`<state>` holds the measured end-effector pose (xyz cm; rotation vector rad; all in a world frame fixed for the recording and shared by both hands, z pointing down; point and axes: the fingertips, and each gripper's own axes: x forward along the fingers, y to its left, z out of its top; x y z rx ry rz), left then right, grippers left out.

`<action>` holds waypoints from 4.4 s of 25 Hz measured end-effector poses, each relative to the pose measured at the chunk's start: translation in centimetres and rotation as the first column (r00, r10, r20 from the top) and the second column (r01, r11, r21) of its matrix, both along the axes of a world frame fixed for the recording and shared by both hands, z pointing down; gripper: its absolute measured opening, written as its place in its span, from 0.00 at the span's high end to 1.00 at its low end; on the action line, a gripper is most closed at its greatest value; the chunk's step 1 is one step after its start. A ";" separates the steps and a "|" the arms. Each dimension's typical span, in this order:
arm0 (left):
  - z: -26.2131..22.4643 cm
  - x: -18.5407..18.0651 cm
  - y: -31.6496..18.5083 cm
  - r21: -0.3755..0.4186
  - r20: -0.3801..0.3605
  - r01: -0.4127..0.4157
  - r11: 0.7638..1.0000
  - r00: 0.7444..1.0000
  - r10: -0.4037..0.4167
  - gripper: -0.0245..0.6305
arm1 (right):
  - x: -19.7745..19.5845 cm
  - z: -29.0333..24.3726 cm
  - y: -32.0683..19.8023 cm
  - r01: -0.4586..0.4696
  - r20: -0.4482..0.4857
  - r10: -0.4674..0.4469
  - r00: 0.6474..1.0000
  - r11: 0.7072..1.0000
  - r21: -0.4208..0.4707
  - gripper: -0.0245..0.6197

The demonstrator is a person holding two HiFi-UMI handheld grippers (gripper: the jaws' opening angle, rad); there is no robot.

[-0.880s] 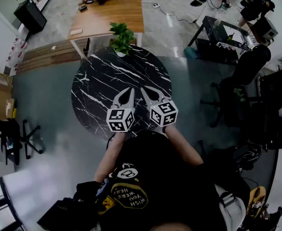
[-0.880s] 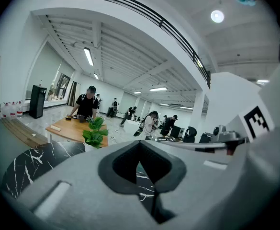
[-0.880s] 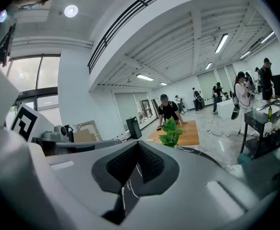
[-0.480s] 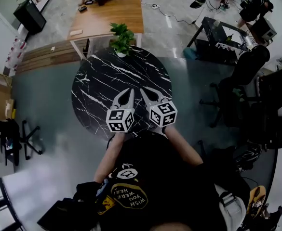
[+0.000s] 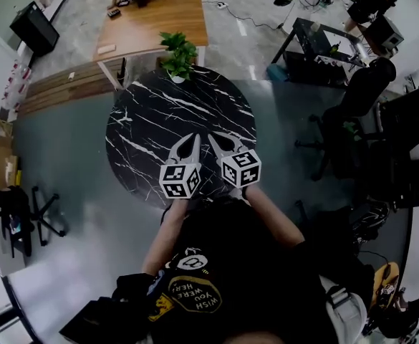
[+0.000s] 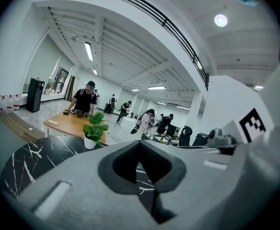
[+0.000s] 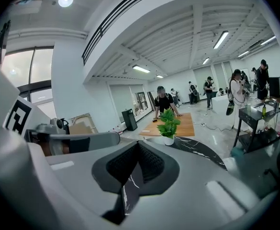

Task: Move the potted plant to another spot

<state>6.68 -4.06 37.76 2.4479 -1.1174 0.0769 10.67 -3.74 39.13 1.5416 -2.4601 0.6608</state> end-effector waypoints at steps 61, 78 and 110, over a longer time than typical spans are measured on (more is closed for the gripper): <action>24.8 -7.8 -32.1 -0.070 0.056 0.205 0.976 0.978 -0.201 0.96 | -3.7 31.8 -46.0 -0.052 -0.256 0.059 0.965 0.998 0.034 0.21; 27.4 -25.5 -22.8 -0.127 0.110 0.534 0.836 0.845 -0.524 0.96 | -18.7 32.2 -43.2 0.174 -0.271 -0.163 0.949 0.984 0.020 0.21; 27.7 -38.1 0.3 -0.206 0.134 0.777 0.595 0.625 -0.769 0.96 | -41.1 32.4 -11.7 0.689 -0.276 -0.671 0.688 0.724 -0.041 0.21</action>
